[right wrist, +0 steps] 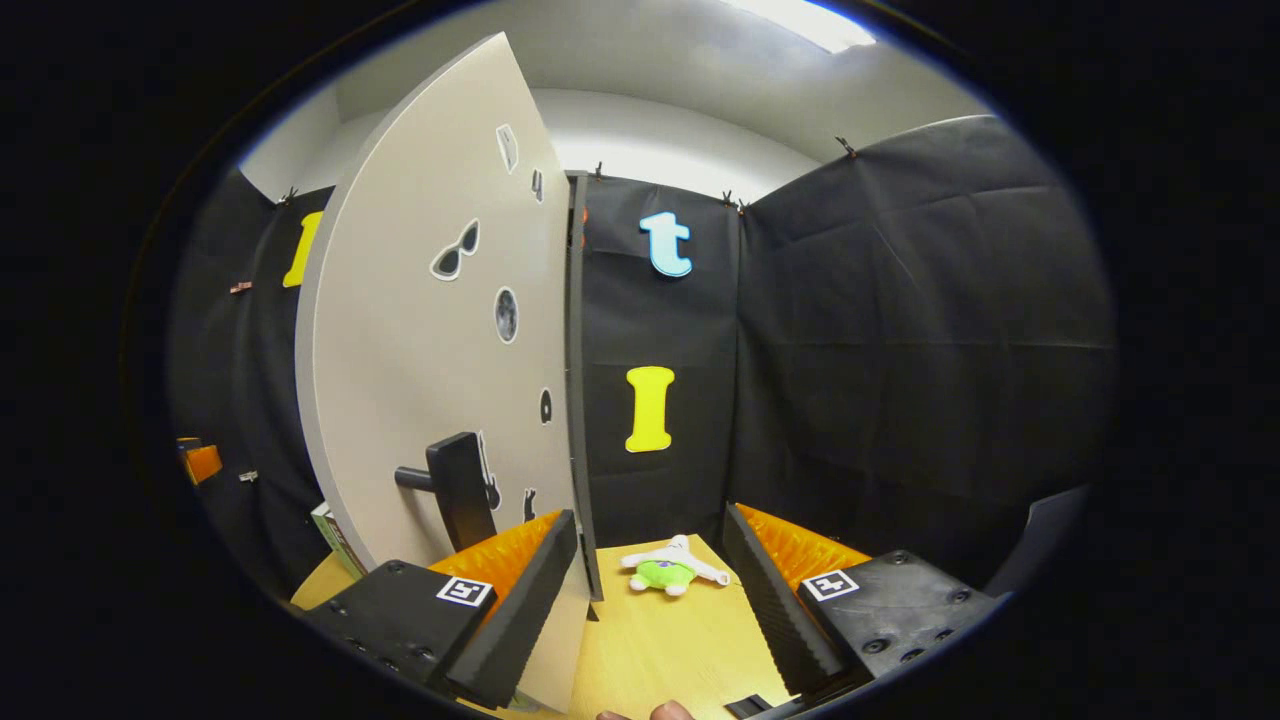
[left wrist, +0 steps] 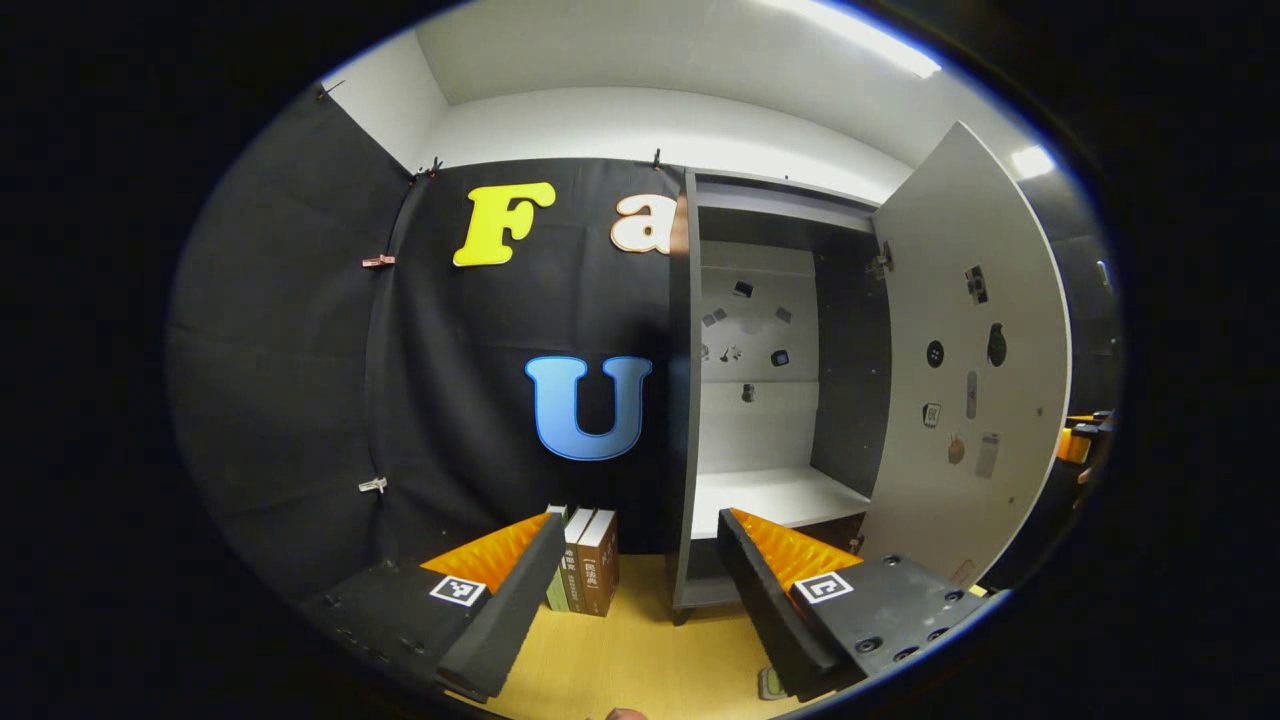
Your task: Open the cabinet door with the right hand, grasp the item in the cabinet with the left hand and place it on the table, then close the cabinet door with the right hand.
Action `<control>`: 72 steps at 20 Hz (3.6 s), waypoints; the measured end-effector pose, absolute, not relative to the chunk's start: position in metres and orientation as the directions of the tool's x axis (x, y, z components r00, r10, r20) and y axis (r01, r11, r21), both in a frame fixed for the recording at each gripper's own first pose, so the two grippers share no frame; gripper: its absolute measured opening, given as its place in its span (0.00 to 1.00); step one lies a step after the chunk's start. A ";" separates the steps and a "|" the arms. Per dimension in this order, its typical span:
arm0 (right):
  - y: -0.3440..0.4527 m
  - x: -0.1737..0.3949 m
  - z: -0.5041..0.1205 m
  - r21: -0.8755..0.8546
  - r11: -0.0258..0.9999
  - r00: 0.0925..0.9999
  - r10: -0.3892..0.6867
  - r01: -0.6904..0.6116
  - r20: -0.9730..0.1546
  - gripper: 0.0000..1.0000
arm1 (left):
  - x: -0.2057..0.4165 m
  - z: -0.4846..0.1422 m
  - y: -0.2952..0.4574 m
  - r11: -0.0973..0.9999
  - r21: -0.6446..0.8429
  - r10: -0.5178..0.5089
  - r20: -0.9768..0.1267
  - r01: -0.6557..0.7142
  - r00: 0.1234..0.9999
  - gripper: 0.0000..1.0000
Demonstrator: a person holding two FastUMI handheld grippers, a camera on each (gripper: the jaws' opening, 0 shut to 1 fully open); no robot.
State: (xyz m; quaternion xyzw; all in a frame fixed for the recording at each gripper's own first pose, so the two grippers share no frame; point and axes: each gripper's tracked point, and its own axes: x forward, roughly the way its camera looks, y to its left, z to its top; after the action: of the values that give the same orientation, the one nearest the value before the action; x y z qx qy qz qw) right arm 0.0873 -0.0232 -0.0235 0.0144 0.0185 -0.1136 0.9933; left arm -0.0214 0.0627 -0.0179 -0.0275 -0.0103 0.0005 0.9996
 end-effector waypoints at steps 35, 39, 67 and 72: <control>0.084 0.071 0.008 -0.003 1.000 0.999 0.016 -0.016 0.034 0.98 | -0.051 -0.018 0.068 1.000 -0.023 0.004 0.030 -0.003 1.000 0.96; 0.073 0.063 0.012 0.000 1.000 0.999 0.016 -0.016 0.039 0.98 | -0.057 -0.014 0.060 1.000 -0.012 0.006 0.034 -0.006 0.999 0.96; 0.053 0.075 0.009 0.009 1.000 0.999 0.013 -0.014 0.040 0.98 | -0.063 0.001 0.033 1.000 0.015 0.007 0.038 -0.007 0.999 0.96; 0.054 0.073 0.009 0.008 1.000 0.999 0.012 -0.012 0.040 0.98 | -0.062 0.001 0.032 1.000 0.012 0.006 0.034 -0.006 0.999 0.96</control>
State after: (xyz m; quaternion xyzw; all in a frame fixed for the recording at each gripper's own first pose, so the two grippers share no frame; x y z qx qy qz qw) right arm 0.0727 0.0541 0.0093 0.0039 -0.0199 0.0059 0.9998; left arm -0.0617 0.0316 0.0007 0.0062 -0.0172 0.0029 0.9998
